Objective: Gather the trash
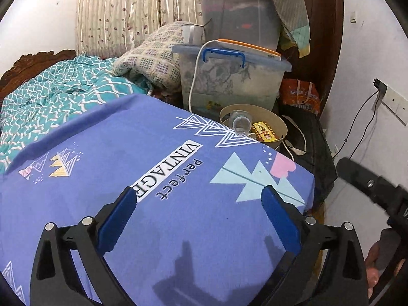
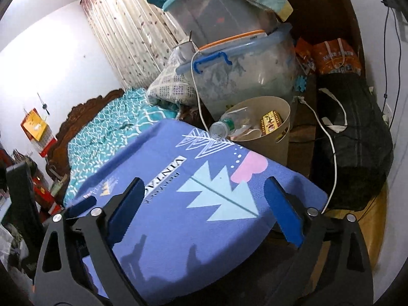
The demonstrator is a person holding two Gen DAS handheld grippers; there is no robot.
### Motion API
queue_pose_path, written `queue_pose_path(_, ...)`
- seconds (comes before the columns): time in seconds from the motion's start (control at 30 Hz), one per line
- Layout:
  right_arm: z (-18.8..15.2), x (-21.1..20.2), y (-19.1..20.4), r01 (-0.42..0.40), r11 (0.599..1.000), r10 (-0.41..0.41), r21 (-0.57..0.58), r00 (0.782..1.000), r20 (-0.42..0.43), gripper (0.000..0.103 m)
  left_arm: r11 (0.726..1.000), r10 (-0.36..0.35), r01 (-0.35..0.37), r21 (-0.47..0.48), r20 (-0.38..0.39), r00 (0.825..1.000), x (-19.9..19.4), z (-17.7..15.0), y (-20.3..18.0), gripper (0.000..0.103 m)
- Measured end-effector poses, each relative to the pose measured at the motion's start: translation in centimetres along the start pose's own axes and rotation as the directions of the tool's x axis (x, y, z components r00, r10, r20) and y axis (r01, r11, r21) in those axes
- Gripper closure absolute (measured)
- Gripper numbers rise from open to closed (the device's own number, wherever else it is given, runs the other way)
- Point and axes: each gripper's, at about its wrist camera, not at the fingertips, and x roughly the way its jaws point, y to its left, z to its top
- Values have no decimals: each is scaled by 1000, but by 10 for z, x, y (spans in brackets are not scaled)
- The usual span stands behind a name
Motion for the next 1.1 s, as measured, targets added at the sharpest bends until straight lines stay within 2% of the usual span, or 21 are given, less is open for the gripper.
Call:
queue_pose_path(0.4, 0, -28, 29, -74, 997, 75, -16, 997, 31, 3, 998, 55, -54, -12, 58, 997, -37, -5, 4, 9)
queue_pose_path(0.53, 0, -35, 30, -82, 996, 82, -21, 996, 36, 3, 993, 119, -120, 1, 73, 990, -44, -2, 1, 9)
queue_pose_path(0.73, 6, -49, 29, -99, 995, 100, -13, 992, 72, 3, 986, 169, -169, 1, 92, 981, -54, 4, 1, 9)
queue_pose_path(1.1, -1, -37, 19, -92, 996, 92, 7, 995, 42, 3, 989, 144, -147, 29, 65, 987, -59, 6, -9, 9)
